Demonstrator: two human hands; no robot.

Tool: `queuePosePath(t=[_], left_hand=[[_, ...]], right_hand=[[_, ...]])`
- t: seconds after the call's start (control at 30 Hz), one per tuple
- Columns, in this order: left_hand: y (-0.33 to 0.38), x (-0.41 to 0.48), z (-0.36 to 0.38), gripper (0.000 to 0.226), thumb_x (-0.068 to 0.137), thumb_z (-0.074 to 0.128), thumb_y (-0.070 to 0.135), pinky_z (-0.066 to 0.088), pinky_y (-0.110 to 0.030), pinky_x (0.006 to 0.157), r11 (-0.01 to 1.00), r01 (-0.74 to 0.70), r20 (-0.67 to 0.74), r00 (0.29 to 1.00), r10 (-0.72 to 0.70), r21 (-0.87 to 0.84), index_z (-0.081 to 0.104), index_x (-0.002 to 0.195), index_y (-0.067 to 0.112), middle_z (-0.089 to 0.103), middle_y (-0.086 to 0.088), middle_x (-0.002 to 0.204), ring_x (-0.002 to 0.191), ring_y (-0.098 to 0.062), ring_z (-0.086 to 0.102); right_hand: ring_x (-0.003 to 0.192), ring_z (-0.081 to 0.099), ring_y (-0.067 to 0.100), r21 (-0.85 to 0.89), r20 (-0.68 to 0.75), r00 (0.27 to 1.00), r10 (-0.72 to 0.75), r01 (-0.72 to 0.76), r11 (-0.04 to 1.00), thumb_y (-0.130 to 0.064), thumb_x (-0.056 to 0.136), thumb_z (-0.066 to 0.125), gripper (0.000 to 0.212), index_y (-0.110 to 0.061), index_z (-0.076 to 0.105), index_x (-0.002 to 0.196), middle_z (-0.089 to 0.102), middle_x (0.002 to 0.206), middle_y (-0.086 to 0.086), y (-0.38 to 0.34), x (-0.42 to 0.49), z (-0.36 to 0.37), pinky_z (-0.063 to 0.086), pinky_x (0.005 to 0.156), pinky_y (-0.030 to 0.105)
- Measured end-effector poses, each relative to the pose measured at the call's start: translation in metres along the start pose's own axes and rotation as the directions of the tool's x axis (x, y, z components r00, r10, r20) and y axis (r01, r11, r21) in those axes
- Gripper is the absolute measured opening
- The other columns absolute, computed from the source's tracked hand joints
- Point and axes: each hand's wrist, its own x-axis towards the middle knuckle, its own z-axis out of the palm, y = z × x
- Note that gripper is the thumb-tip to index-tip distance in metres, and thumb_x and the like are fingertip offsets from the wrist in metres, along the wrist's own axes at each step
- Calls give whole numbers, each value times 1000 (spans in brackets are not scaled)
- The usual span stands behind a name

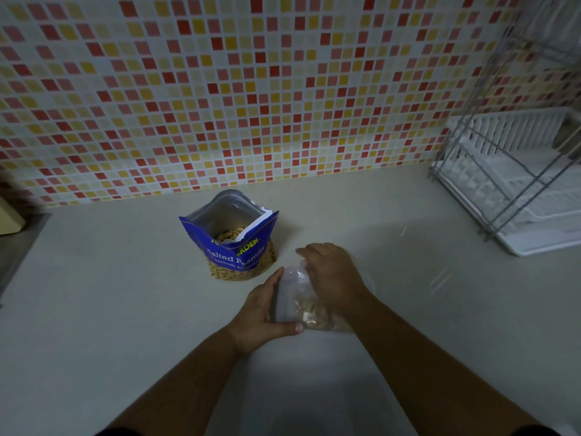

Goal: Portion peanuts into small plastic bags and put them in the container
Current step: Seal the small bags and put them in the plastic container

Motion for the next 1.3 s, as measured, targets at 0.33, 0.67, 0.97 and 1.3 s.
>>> queuePosePath(t=[0.33,0.67,0.97,1.3], left_hand=[[-1,-1,1,112,56,74,58,30,-12,106,996,19,-7,1000,-18,83,13,145,31,35,24,137,127,12,33],[5,15,1,90,68,64,63,25,-19,112,994,-37,-126,991,50,100,17,140,39,29,14,148,136,3,28],[-3,32,6,91,77,36,76,19,-33,119,957,-8,-212,975,73,290,14,149,25,20,2,156,144,-12,16],[-4,39,6,94,75,33,78,20,-30,118,952,7,-218,974,63,306,13,149,22,21,1,156,144,-13,17]], right_hand=[[120,55,38,-34,68,937,342,-341,940,-31,89,22,64,10,52,126,55,130,26,39,-54,15,29,111,36],[145,18,24,137,99,930,354,-365,921,-34,96,28,57,-5,29,145,23,156,11,51,-22,5,6,116,23],[146,15,20,-76,177,957,228,-218,973,-27,103,26,49,-11,21,149,19,158,5,59,25,1,9,117,27],[147,11,25,-139,161,946,283,-262,955,-32,101,24,54,-9,15,149,16,158,8,56,32,14,11,118,39]])
